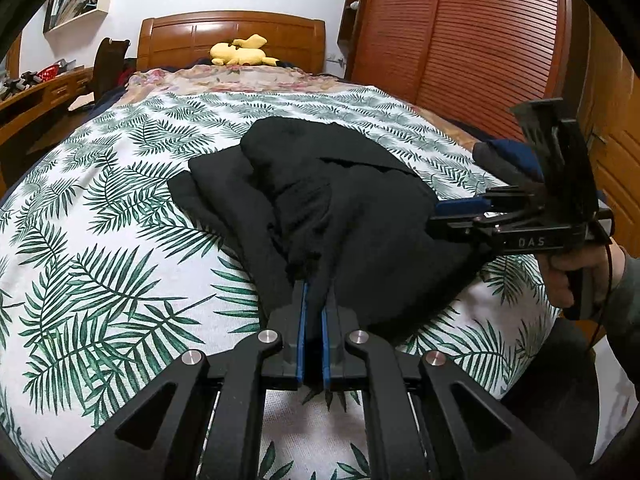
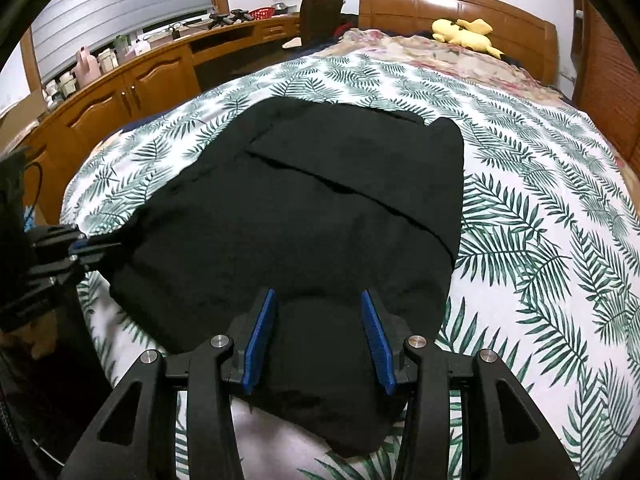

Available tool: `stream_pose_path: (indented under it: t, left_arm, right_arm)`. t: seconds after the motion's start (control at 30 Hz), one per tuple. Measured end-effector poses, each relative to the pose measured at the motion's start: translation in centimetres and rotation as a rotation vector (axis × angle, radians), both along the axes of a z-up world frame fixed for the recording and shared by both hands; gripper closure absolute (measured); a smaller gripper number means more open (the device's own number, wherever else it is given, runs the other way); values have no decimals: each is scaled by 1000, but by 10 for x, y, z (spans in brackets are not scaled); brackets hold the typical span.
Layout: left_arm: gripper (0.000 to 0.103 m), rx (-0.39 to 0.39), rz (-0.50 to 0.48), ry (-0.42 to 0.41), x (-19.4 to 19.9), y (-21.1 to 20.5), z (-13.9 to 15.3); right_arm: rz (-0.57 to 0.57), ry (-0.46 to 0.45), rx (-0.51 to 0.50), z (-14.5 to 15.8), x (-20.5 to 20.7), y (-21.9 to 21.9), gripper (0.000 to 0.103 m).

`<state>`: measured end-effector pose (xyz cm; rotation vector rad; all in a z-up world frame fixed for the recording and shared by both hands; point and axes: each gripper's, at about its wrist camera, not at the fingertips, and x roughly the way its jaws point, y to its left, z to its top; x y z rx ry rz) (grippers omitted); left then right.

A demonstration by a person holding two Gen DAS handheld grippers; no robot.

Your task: Fold large clothes

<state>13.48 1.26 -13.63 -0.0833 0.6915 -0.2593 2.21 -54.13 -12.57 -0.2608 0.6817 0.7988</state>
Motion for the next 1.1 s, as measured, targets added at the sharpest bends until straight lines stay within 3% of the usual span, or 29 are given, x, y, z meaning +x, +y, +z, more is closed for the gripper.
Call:
stream_pose_path:
  t: [0.3, 0.5, 0.63, 0.73, 0.9, 1.1]
  left_arm:
    - [96, 13, 3, 5, -1, 1, -5]
    - [96, 32, -6, 5, -3, -1, -8]
    - [96, 33, -9, 6, -2, -1, -8]
    - [96, 34, -12, 6, -2, -2, -7]
    - [96, 35, -15, 10, 0, -2, -8]
    - [96, 31, -17, 13, 2, -1, -9]
  right_arm:
    - [-2, -18, 32, 27, 9, -10, 57]
    - [-77, 7, 62, 29, 69, -13, 51]
    - [-120, 35, 89, 24, 111, -5, 39]
    - [-129, 85, 116, 16, 141, 3, 29]
    - [-101, 229, 168, 0, 186, 20, 29]
    - [-90, 327, 206, -14, 219, 30, 27]
